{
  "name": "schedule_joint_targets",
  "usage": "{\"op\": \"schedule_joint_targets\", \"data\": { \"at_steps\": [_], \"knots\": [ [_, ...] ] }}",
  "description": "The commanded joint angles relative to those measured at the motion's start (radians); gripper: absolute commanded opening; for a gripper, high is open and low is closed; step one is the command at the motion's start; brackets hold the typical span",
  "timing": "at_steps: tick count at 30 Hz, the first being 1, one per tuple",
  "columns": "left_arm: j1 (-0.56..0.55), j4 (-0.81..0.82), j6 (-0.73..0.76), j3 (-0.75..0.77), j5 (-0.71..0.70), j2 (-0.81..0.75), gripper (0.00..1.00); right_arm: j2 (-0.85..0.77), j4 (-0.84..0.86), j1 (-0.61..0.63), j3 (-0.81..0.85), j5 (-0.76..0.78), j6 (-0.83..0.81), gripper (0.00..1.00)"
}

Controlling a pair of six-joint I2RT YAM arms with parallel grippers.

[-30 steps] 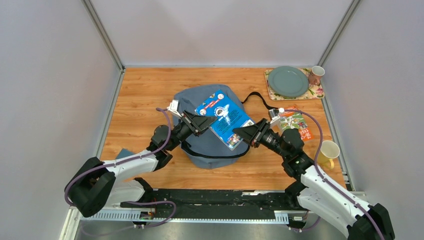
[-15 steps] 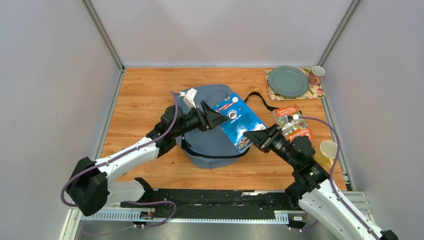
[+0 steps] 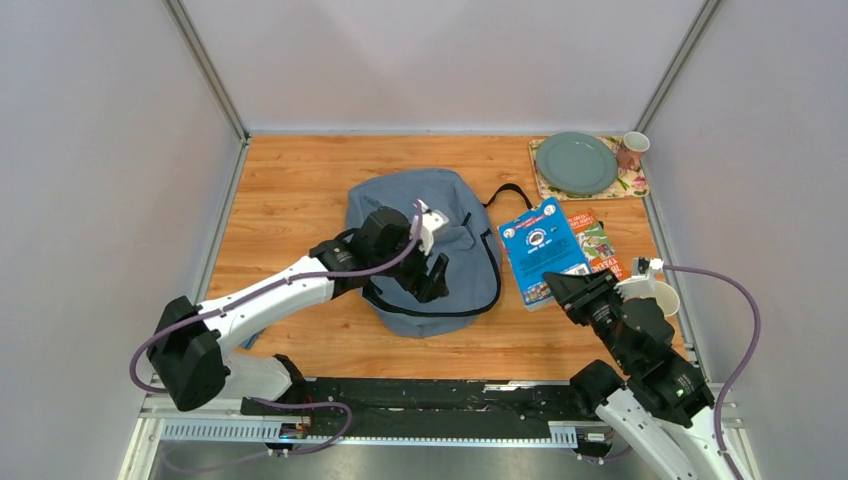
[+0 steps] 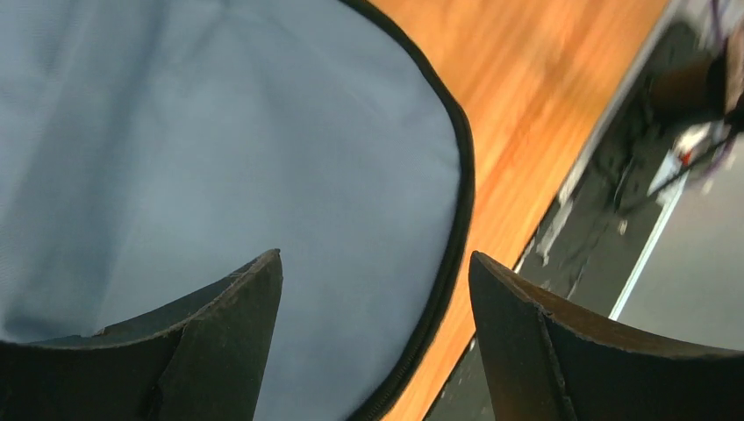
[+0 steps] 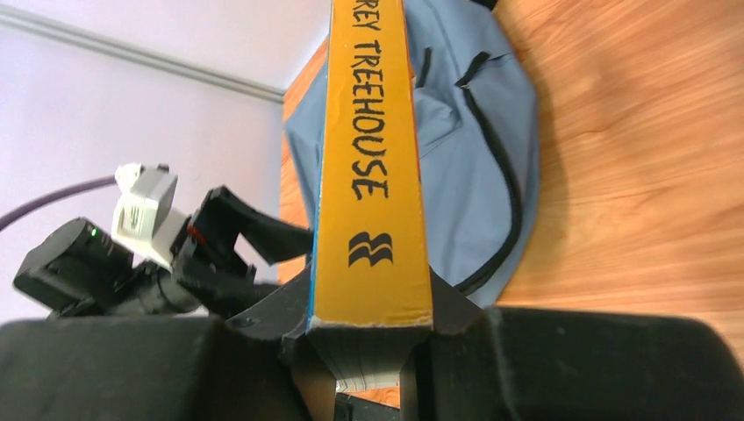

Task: Pack the student bag
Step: Place the book in the student bag.

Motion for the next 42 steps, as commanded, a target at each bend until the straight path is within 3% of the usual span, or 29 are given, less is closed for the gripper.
{"op": "schedule_joint_targets", "data": {
  "at_steps": [1,10,20,25,32,36,42],
  "knots": [
    [-0.079,-0.186,0.271,0.084,0.039,0.052,0.84,-0.008,-0.022,0.003,0.076,0.108,-0.038,0.00],
    [-0.148,-0.195,0.294,0.139,0.047,0.146,0.82,0.027,0.032,0.003,0.039,0.035,-0.016,0.00],
    [-0.175,-0.228,0.288,0.216,-0.023,0.264,0.62,0.032,0.038,0.003,0.033,0.021,-0.013,0.00],
    [-0.185,-0.226,0.286,0.228,-0.014,0.298,0.57,0.026,0.036,0.001,0.029,0.016,-0.010,0.00],
    [-0.197,-0.226,0.282,0.235,-0.014,0.326,0.38,0.017,0.039,0.001,0.018,0.012,-0.003,0.00],
    [-0.200,-0.240,0.290,0.238,0.010,0.333,0.37,0.006,0.033,0.001,0.018,0.016,-0.003,0.00],
    [-0.198,-0.252,0.299,0.239,0.114,0.335,0.47,0.003,0.033,0.003,0.010,0.018,0.005,0.00]
  ]
}}
